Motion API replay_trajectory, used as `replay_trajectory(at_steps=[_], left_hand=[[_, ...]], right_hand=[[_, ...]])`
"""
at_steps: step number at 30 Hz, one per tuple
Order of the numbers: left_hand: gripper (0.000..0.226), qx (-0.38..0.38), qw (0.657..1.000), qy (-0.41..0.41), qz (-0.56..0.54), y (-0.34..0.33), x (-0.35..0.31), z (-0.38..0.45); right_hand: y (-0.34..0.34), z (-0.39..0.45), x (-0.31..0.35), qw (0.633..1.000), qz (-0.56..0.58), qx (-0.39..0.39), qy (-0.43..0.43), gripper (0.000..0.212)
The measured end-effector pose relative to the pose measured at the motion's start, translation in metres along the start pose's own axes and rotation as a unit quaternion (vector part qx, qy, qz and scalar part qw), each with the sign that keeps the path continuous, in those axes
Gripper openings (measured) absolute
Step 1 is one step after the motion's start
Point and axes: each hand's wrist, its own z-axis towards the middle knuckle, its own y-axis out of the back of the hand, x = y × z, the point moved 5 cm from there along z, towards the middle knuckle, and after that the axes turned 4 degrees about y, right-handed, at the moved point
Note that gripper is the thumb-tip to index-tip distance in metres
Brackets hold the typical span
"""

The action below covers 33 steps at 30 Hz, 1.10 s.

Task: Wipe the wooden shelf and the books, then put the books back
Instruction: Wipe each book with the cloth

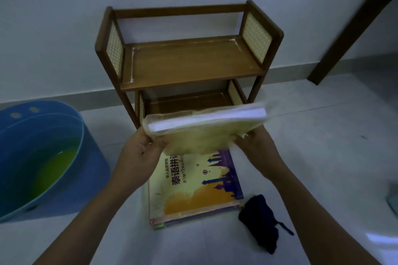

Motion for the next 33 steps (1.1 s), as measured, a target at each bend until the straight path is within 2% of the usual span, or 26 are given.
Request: replay_trajectory(at_steps=[3, 5, 8, 11, 14, 16, 19, 22, 25, 29, 31, 33], left_hand=[[0.021, -0.041, 0.993, 0.076, -0.084, -0.015, 0.012, -0.001], [0.025, -0.044, 0.99, 0.11, -0.075, -0.038, 0.019, -0.001], [0.022, 0.006, 0.989, 0.128, -0.075, -0.09, 0.023, 0.006], [0.033, 0.099, 0.966, 0.206, -0.117, -0.149, 0.028, 0.018], [0.036, 0.169, 0.938, 0.282, -0.111, -0.201, 0.052, 0.032], [0.035, 0.184, 0.921, 0.327, -0.104, -0.225, 0.072, 0.041], [0.031, 0.174, 0.888, 0.396, -0.153, -0.25, 0.101, 0.048], [0.008, 0.168, 0.858, 0.443, -0.2, -0.262, 0.113, 0.05], [0.015, 0.19, 0.837, 0.462, -0.224, -0.27, 0.121, 0.049], [0.033, 0.206, 0.846, 0.45, -0.199, -0.267, 0.128, 0.043], [0.043, 0.206, 0.882, 0.402, -0.133, -0.255, 0.12, 0.04], [0.053, 0.196, 0.918, 0.332, -0.089, -0.236, 0.107, 0.038]], right_hand=[[0.017, -0.007, -0.001, 0.996, 0.059, -0.062, -0.025, 0.014], [0.034, -0.013, -0.007, 0.99, 0.036, -0.126, -0.046, 0.014], [0.069, -0.023, -0.025, 0.974, -0.001, -0.217, -0.069, 0.022], [0.103, -0.032, -0.054, 0.957, -0.025, -0.263, -0.121, 0.027], [0.124, -0.025, -0.105, 0.938, -0.095, -0.253, -0.217, 0.031], [0.131, -0.013, -0.135, 0.927, -0.129, -0.231, -0.266, 0.032], [0.134, 0.003, -0.167, 0.921, -0.17, -0.188, -0.296, 0.034], [0.131, 0.012, -0.19, 0.914, -0.197, -0.156, -0.319, 0.039], [0.126, 0.012, -0.206, 0.905, -0.229, -0.124, -0.337, 0.041], [0.108, -0.006, -0.193, 0.885, -0.343, -0.082, -0.304, 0.042], [0.092, -0.032, -0.175, 0.881, -0.393, -0.081, -0.251, 0.047], [0.066, -0.072, -0.155, 0.9, -0.368, -0.092, -0.215, 0.054]])
